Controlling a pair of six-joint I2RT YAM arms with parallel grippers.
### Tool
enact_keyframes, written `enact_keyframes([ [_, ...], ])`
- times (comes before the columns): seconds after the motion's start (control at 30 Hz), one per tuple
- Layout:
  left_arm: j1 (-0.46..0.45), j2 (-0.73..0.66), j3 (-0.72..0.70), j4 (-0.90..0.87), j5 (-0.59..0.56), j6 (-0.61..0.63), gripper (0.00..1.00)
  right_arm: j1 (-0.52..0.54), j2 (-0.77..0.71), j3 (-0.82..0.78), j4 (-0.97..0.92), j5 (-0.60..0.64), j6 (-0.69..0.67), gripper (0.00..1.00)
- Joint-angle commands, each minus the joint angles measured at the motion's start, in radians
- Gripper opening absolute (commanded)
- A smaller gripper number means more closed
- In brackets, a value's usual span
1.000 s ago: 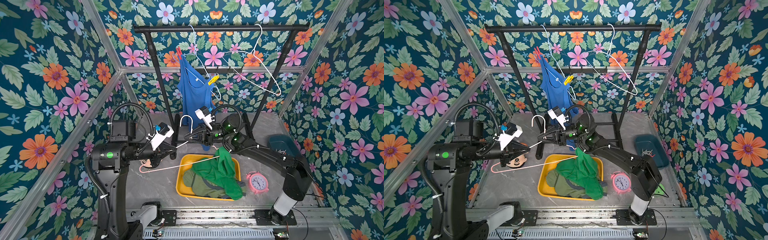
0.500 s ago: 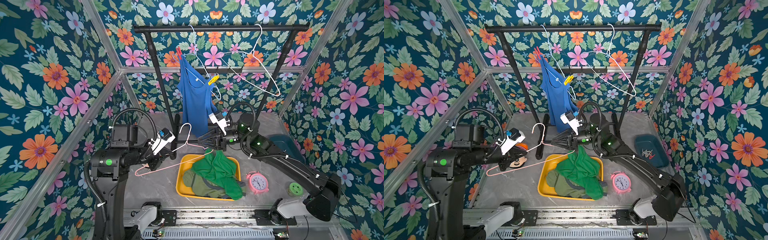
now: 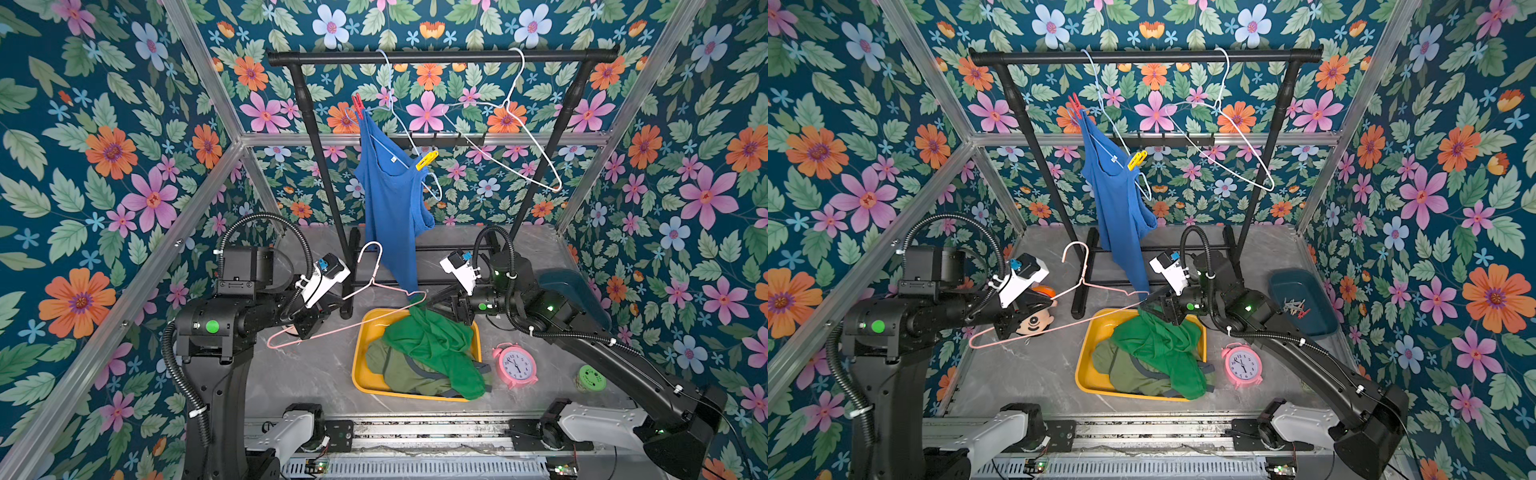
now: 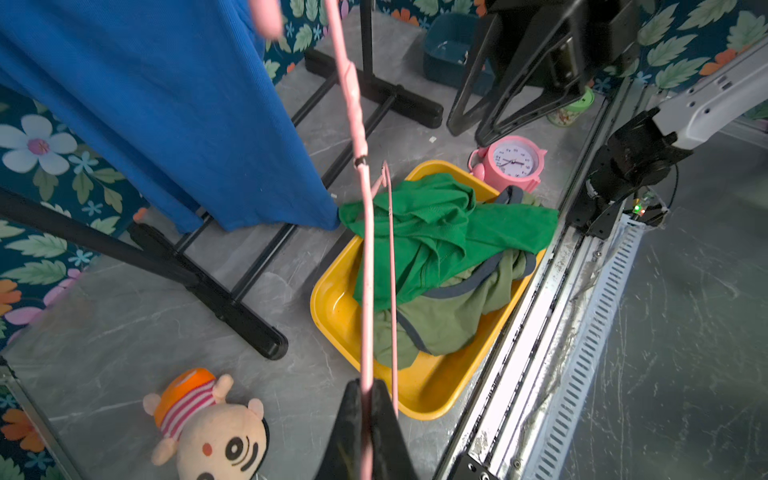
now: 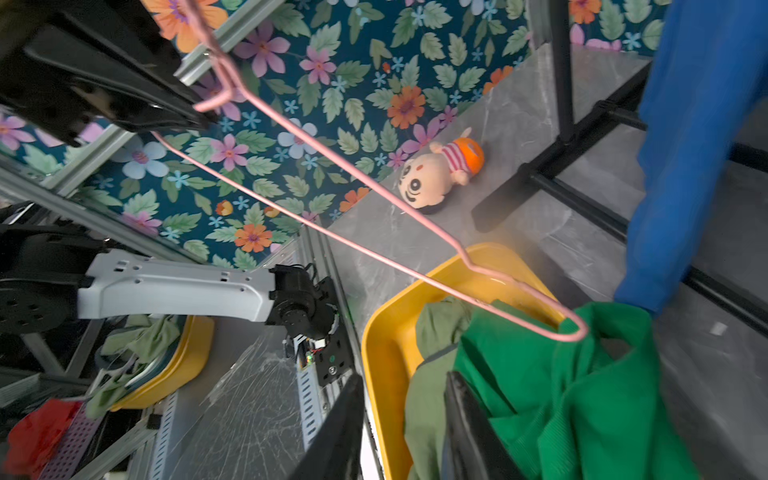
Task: Remove the clothespins securing tank tops to the hanger
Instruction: Remove the tank top from the hanger, then place the hanger on the clothesline.
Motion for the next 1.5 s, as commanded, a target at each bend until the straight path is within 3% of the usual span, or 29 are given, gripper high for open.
enact_keyframes([
  [0.0, 0.0, 0.018, 0.068, -0.012, 0.104, -0.014, 0.0, -0.093, -0.049, -0.057, 0.048, -0.004, 0.045, 0.34],
  [0.2, 0.0, 0.061, 0.174, -0.012, 0.229, -0.035, 0.0, -0.277, -0.189, -0.173, 0.245, -0.234, 0.19, 0.34],
  [0.37, 0.0, 0.103, 0.222, -0.012, 0.305, -0.045, 0.0, -0.309, -0.201, -0.136, 0.306, -0.41, 0.249, 0.33],
  [0.7, -0.001, 0.086, 0.241, -0.013, 0.358, -0.067, 0.0, -0.326, -0.234, -0.055, 0.144, -0.37, 0.149, 0.31],
  [0.97, 0.0, 0.063, 0.234, -0.012, 0.346, -0.066, 0.0, -0.412, -0.265, -0.007, 0.048, -0.336, 0.104, 0.31],
  [1.17, 0.0, 0.067, 0.248, -0.013, 0.366, -0.071, 0.0, -0.434, -0.239, -0.04, 0.158, -0.491, 0.197, 0.31],
  [1.47, 0.001, 0.08, 0.264, -0.013, 0.392, -0.079, 0.0, -0.435, -0.239, -0.041, 0.205, -0.536, 0.212, 0.31],
])
